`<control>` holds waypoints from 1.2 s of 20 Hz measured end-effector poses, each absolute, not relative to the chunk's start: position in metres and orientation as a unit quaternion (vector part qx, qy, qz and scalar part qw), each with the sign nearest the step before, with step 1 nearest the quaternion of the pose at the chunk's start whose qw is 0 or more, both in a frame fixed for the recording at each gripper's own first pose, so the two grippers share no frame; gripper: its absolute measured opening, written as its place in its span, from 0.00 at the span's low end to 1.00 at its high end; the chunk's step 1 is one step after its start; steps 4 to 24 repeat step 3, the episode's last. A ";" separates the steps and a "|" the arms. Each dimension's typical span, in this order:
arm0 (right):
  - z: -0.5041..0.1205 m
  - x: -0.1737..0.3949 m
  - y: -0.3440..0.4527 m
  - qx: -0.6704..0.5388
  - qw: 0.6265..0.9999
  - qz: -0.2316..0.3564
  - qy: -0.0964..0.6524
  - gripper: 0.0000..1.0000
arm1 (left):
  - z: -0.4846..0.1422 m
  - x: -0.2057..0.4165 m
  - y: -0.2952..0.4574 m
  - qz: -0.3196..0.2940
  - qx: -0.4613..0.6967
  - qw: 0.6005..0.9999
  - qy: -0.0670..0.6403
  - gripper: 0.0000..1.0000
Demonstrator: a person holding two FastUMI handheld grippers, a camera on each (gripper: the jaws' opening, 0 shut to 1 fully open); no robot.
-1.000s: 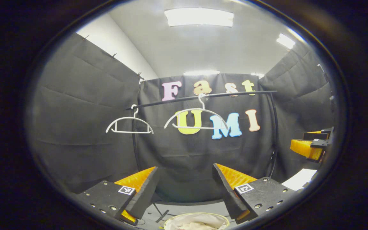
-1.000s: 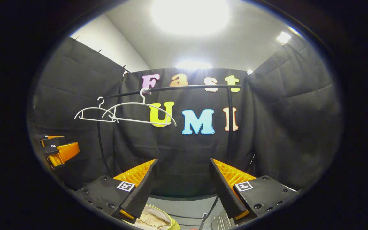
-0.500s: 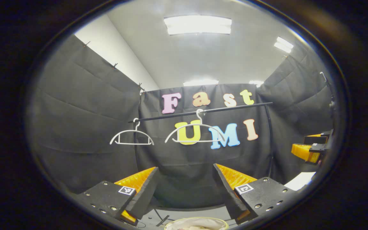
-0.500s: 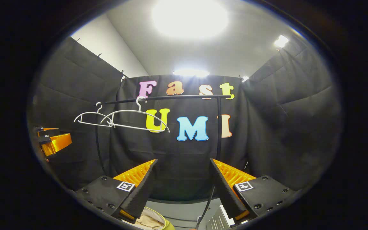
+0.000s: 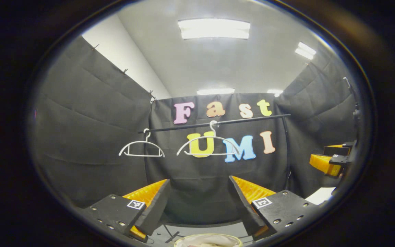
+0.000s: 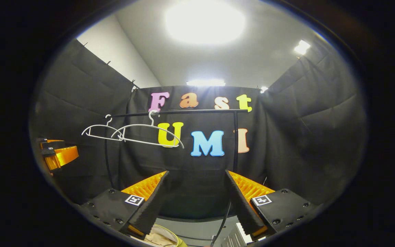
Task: Grasp the clothes on the hanger with both hands and then place them into the laundry hamper below.
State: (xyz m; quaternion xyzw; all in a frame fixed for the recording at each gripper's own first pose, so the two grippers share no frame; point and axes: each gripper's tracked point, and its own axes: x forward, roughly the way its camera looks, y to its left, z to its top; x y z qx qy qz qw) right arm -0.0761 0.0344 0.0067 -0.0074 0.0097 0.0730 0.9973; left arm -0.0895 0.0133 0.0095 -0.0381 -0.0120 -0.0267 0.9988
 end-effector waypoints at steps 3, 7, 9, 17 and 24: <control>0.001 -0.072 0.031 -0.006 0.997 0.070 0.019 0.96 | 0.007 -0.087 0.013 -0.027 -0.038 0.999 -0.010 1.00; 0.001 -0.072 0.031 -0.006 0.997 0.070 0.019 0.96 | 0.007 -0.087 0.013 -0.027 -0.038 0.999 -0.010 1.00; 0.001 -0.072 0.031 -0.006 0.997 0.070 0.019 0.96 | 0.007 -0.087 0.013 -0.027 -0.038 0.999 -0.010 1.00; 0.001 -0.072 0.031 -0.006 0.997 0.070 0.019 0.96 | 0.007 -0.087 0.013 -0.027 -0.038 0.999 -0.010 1.00; 0.001 -0.072 0.031 -0.006 0.997 0.070 0.019 0.96 | 0.007 -0.087 0.013 -0.027 -0.038 0.999 -0.010 1.00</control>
